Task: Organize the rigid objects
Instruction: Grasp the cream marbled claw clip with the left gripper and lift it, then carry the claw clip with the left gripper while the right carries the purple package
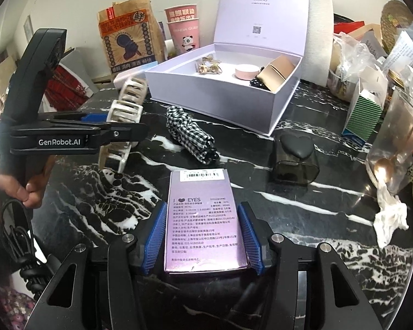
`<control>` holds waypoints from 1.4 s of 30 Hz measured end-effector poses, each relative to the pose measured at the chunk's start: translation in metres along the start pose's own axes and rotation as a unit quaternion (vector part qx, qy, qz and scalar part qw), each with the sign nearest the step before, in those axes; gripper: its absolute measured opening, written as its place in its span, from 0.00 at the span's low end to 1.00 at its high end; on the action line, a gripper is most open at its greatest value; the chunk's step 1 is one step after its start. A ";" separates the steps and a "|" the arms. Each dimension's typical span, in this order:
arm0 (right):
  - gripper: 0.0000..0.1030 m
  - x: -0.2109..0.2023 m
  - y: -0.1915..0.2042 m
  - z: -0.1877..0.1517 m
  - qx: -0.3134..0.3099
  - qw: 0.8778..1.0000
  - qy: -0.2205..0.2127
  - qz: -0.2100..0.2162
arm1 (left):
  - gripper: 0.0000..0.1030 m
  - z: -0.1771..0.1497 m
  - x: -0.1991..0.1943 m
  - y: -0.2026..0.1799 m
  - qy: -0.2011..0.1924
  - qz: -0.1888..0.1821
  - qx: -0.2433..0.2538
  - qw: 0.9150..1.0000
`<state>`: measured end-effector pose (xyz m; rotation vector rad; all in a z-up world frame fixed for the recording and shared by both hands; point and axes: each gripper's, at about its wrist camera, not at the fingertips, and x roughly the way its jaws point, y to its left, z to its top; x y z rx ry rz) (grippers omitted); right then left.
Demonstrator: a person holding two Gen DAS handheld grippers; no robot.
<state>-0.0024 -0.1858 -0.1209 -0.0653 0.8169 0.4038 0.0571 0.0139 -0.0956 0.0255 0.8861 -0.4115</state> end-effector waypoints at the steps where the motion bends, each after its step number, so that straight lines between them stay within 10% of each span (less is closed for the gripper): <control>1: 0.50 -0.001 0.001 -0.001 0.000 1.000 0.000 0.000 | 0.64 0.000 0.000 -0.001 -0.001 0.002 0.003 1.000; 26: 0.50 0.005 -0.012 0.001 0.023 1.000 0.016 0.001 | 0.59 0.007 0.040 -0.021 0.028 0.053 0.037 0.998; 42: 0.50 0.002 -0.011 0.008 0.018 1.000 0.005 0.001 | 0.53 -0.004 0.020 -0.018 0.047 0.023 0.012 0.999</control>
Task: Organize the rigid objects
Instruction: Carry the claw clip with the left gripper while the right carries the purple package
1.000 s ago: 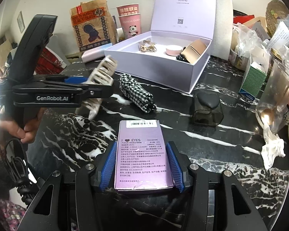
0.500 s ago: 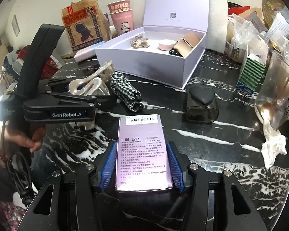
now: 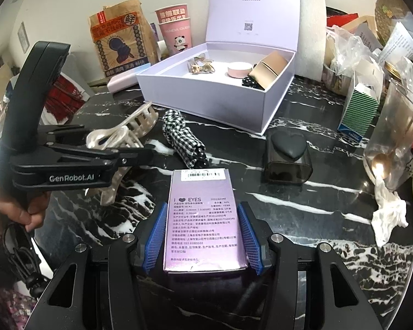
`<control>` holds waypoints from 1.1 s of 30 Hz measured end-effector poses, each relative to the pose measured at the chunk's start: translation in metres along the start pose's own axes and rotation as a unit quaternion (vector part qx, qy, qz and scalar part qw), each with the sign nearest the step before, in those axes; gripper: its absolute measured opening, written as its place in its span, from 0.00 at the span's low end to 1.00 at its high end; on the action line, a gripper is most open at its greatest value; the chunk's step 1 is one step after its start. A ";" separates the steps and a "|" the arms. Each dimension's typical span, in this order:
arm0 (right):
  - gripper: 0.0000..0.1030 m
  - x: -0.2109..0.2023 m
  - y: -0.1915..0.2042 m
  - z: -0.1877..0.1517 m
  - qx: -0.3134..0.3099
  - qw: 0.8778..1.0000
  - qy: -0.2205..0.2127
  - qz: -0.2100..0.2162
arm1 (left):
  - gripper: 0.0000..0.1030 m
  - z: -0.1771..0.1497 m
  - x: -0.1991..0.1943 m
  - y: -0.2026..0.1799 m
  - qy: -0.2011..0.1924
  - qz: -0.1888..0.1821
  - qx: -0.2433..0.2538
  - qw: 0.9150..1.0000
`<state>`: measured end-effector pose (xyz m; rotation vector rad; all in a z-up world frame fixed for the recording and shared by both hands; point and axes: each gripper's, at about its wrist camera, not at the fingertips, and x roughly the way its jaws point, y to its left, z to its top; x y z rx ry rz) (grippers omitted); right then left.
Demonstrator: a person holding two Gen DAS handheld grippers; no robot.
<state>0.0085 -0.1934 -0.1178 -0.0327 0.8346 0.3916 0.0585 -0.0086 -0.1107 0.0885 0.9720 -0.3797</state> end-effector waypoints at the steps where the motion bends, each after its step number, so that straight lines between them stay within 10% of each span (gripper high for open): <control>1: 0.50 -0.001 0.001 0.000 -0.001 1.000 -0.001 0.000 | 0.53 -0.002 -0.001 0.000 0.001 0.000 -0.001 1.000; 33: 0.50 -0.026 -0.003 0.041 -0.004 0.999 -0.033 0.003 | 0.53 0.048 -0.040 -0.008 -0.028 -0.023 0.005 0.999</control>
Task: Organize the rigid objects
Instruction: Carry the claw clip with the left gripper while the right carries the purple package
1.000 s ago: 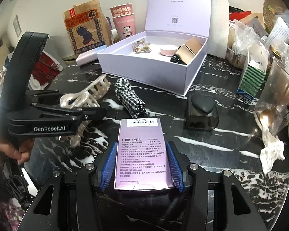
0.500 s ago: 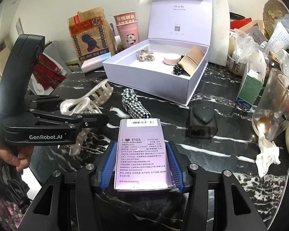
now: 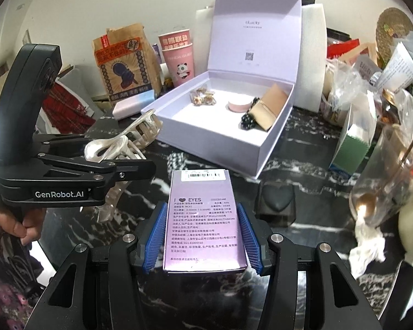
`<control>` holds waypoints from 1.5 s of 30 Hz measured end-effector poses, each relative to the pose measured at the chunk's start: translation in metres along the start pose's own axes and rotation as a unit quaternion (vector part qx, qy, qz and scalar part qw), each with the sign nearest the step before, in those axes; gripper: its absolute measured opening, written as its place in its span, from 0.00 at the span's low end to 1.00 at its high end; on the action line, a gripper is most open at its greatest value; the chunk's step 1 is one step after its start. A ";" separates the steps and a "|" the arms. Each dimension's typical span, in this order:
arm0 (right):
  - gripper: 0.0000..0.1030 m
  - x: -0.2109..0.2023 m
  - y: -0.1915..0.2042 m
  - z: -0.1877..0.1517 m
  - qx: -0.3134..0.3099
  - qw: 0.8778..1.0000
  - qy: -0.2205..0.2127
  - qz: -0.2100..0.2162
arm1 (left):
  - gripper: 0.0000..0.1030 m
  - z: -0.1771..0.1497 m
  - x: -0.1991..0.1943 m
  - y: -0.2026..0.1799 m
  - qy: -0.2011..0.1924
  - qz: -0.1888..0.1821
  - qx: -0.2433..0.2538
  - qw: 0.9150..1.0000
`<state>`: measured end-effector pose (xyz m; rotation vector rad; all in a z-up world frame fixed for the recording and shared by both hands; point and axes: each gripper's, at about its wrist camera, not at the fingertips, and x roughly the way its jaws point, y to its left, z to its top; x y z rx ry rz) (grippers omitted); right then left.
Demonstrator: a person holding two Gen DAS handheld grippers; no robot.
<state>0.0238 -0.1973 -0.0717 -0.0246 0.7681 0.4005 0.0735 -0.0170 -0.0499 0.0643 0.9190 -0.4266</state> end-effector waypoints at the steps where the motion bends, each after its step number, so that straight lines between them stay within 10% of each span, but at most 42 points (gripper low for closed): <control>1: 0.50 0.000 -0.001 0.003 0.000 1.000 -0.001 -0.001 | 0.53 0.004 -0.001 0.000 -0.002 0.000 0.001 1.000; 45: 0.50 0.036 -0.056 0.155 -0.023 0.997 -0.069 -0.021 | 0.53 0.151 0.025 0.028 -0.096 -0.009 0.041 0.994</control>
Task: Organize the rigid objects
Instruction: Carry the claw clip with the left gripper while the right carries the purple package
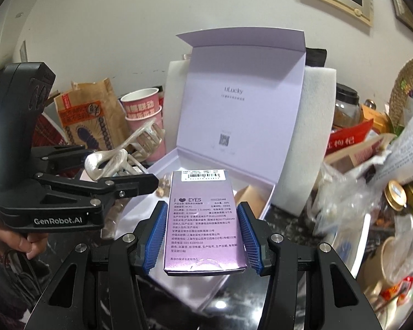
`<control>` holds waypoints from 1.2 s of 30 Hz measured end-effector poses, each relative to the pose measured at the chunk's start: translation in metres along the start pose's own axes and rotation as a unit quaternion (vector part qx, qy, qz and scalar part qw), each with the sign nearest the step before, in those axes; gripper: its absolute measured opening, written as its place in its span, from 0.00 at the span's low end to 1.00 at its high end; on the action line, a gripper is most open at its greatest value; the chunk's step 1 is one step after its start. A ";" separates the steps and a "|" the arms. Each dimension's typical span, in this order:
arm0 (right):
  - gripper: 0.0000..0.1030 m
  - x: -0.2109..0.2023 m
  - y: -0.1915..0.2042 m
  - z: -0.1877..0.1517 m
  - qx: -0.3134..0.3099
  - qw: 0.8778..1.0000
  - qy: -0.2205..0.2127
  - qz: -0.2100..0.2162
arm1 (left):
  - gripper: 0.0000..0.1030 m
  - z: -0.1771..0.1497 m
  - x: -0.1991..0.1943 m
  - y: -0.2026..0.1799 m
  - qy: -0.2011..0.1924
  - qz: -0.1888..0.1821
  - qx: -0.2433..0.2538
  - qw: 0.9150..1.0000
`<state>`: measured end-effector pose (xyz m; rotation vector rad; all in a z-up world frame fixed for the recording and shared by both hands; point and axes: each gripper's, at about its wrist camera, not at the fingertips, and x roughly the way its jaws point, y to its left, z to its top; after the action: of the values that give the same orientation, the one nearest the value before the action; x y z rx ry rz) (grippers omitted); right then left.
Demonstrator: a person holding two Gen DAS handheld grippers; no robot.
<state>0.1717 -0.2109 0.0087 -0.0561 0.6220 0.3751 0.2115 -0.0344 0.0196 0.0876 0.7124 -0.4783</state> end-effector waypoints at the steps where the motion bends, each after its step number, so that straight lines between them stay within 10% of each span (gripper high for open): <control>1: 0.50 0.003 -0.002 0.003 0.002 1.000 -0.001 0.002 | 0.53 0.004 0.002 0.000 -0.002 0.001 0.001 1.000; 36: 0.50 0.101 -0.028 0.016 0.026 0.997 0.067 -0.009 | 0.53 0.003 0.094 0.039 0.063 0.042 -0.006 0.997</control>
<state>0.2665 -0.2019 -0.0385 -0.0372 0.7638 0.3403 0.2929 -0.0372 -0.0424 0.1362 0.8315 -0.3909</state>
